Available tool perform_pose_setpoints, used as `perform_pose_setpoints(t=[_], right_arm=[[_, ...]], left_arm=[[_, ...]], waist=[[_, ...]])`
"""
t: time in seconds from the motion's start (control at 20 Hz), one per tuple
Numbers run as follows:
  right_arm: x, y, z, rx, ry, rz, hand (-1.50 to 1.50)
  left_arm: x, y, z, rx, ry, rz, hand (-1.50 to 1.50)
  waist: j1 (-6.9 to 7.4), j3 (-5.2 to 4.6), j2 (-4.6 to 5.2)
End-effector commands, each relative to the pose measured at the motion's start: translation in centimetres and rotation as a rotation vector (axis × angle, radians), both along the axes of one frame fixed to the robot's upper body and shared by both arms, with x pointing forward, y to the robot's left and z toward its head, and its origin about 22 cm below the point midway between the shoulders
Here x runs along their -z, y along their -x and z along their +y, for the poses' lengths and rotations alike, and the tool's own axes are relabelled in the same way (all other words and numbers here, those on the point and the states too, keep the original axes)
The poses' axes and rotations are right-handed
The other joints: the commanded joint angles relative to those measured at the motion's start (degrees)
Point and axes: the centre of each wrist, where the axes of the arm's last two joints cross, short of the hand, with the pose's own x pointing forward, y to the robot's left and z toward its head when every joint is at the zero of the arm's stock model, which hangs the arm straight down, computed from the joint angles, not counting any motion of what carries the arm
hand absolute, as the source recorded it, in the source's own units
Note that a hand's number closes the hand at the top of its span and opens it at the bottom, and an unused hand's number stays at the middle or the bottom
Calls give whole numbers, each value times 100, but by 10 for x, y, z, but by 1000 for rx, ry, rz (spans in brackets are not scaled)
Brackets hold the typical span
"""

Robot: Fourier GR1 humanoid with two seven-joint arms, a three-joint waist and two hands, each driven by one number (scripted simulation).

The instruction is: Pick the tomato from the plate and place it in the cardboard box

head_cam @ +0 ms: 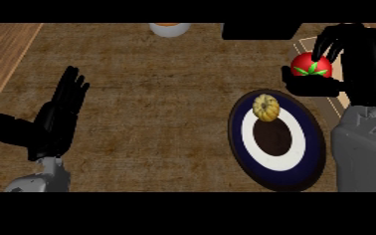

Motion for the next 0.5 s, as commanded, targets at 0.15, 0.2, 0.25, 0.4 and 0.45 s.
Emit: perform_pose_setpoints(t=[0.15, 0.2, 0.25, 0.4, 0.45], right_arm=[[20, -34, -63, 133, 79, -40, 150], [16, -38, -68, 150, 115, -28, 150], [28, -44, -71, 170, 122, -32, 150], [6, -60, -113, 178, 127, -12, 150], [37, -50, -113, 167, 161, 8, 150]], left_arm=[[6, -9, -7, 16, -5, -2, 0], [4, -19, -2, 7, -8, 10, 0], [-1, -9, 2, 14, -10, -3, 0], [-2, 0, -11, 26, -6, 11, 0], [-1, 10, -6, 8, -3, 22, 0]], waist=[[20, 0, 26], [11, 0, 28], [39, 1, 19], [60, 2, 14], [40, 2, 5]])
